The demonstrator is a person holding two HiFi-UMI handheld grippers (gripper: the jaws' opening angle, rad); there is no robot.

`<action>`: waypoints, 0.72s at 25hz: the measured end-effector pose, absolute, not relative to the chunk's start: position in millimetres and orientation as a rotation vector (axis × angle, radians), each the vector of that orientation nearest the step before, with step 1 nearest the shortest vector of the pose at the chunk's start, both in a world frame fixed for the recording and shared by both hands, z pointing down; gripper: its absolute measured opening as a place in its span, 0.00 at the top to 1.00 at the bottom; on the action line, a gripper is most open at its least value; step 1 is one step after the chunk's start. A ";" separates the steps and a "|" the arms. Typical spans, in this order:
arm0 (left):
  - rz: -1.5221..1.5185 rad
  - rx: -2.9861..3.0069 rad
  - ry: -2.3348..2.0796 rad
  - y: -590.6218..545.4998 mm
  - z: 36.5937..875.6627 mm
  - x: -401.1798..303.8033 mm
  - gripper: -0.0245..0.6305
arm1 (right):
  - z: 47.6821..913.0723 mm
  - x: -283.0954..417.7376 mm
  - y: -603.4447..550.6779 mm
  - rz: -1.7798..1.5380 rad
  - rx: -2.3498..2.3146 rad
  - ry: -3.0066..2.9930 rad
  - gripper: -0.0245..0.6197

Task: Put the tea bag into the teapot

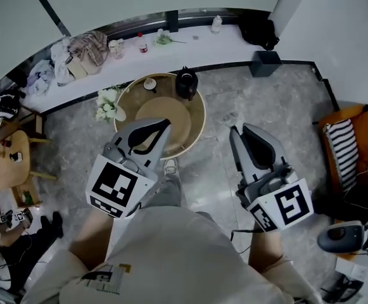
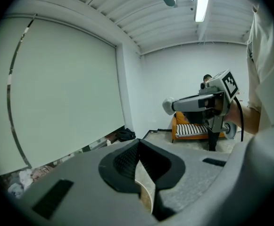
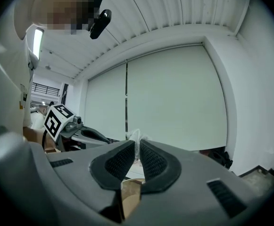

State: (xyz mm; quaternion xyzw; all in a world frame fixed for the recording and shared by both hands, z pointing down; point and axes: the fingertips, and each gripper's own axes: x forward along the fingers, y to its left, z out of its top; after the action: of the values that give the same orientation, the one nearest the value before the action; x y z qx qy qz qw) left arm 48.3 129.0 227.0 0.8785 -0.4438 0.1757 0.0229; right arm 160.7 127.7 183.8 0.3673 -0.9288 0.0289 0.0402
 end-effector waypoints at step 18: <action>0.543 2.732 -1.297 -51.6 235.1 -26.5 0.95 | 198.9 78.8 -50.3 0.144 1.118 -2.758 0.91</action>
State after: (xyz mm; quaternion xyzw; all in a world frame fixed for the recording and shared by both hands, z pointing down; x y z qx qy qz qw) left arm -26.5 -51.6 235.1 0.8886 -0.4218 0.1768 0.0347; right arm 78.8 -50.3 198.9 0.3741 -0.9226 0.0483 0.0811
